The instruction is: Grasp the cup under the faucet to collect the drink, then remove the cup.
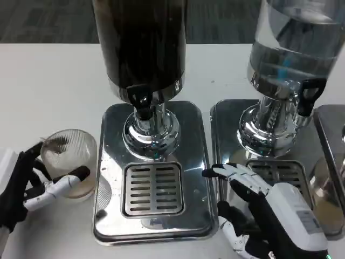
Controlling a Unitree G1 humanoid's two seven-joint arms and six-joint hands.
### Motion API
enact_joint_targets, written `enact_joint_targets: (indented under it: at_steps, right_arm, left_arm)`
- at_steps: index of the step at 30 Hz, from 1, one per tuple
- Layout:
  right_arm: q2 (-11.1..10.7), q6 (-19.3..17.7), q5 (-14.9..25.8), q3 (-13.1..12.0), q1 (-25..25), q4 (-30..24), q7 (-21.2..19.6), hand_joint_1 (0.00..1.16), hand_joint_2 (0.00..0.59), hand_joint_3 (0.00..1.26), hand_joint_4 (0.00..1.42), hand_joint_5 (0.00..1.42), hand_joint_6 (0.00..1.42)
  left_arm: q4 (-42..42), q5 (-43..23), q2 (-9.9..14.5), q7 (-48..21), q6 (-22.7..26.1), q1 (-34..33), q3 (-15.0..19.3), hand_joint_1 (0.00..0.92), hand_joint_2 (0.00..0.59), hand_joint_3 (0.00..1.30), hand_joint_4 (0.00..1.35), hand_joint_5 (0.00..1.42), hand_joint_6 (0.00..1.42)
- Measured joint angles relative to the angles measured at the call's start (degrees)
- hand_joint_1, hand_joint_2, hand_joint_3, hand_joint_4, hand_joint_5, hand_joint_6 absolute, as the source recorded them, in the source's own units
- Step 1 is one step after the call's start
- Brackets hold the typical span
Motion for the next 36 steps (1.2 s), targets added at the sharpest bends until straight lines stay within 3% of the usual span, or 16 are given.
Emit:
enact_joint_targets:
  at_steps: [7, 21, 36]
  right_arm:
    - [0.0, 0.0, 0.0, 0.0, -0.1, 0.0, 0.2, 0.62, 0.586, 0.29, 0.19, 0.14, 0.29]
    - [-0.1, 0.0, 1.0, 0.0, -1.9, 0.2, 1.3, 0.64, 0.586, 0.30, 0.19, 0.13, 0.29]
    - [-0.5, -0.1, 2.3, -0.1, -2.8, 1.3, 2.4, 0.66, 0.586, 0.30, 0.20, 0.13, 0.29]
  left_arm:
    - [1.4, -0.2, -0.7, 1.4, -1.1, -0.4, 0.0, 0.249, 0.113, 0.46, 0.50, 0.82, 1.05]
    - [0.9, -0.4, -1.4, 4.4, -4.3, 3.3, 1.2, 0.232, 0.112, 0.47, 0.51, 0.84, 1.07]
    - [-11.4, -2.4, -2.7, 5.4, -5.3, 11.3, 6.6, 0.183, 0.102, 0.49, 0.53, 0.86, 1.08]
